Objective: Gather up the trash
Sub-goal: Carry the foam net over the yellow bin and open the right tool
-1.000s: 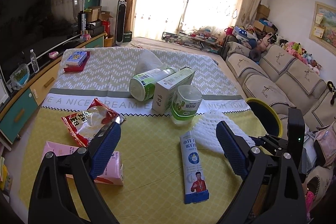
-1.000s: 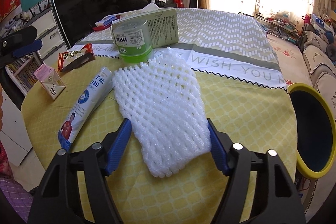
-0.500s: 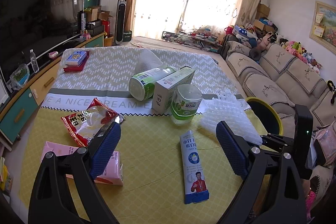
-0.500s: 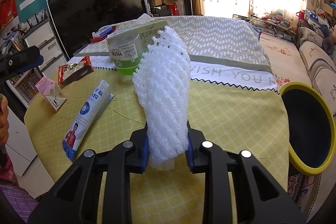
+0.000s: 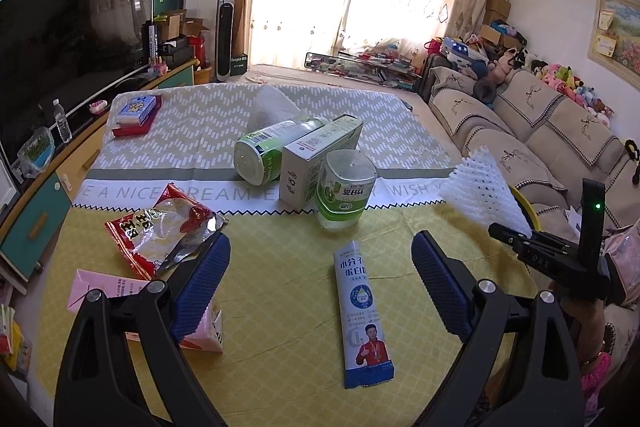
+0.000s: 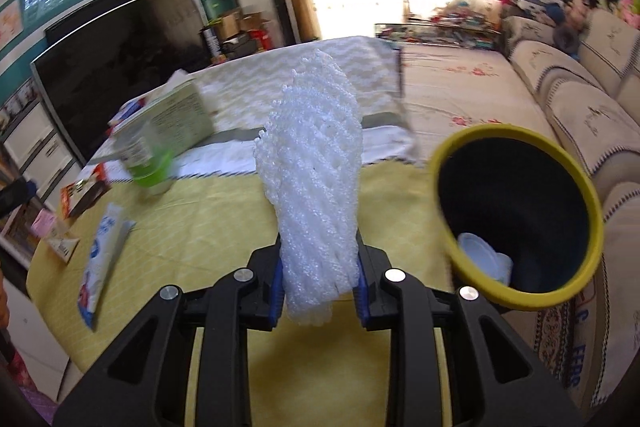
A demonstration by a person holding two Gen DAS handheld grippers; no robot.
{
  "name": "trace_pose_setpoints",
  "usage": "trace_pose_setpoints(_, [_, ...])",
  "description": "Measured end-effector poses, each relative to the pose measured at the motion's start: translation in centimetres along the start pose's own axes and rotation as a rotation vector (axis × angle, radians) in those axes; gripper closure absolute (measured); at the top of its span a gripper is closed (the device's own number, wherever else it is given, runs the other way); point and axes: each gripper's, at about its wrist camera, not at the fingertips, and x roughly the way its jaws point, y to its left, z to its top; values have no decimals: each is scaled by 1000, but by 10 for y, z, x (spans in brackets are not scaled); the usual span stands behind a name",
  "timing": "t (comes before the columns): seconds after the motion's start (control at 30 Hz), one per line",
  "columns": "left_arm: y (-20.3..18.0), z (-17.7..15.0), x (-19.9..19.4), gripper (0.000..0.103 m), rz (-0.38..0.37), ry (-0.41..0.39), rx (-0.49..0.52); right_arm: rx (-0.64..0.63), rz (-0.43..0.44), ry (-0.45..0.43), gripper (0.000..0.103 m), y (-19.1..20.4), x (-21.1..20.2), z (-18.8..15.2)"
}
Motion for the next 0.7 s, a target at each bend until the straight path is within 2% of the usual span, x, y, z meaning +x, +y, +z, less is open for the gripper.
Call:
trace_pose_setpoints(0.2, [-11,1,7,12,4,16,25,104,-124,-9,77,-56,3,4])
trace_pose_setpoints(0.4, [-22,1,16,12,4,38,52,162,-232,20,77,-101,17,6])
trace_pose_setpoints(0.7, [-39,1,24,12,5,61,90,172,-289,82,75,-131,47,6])
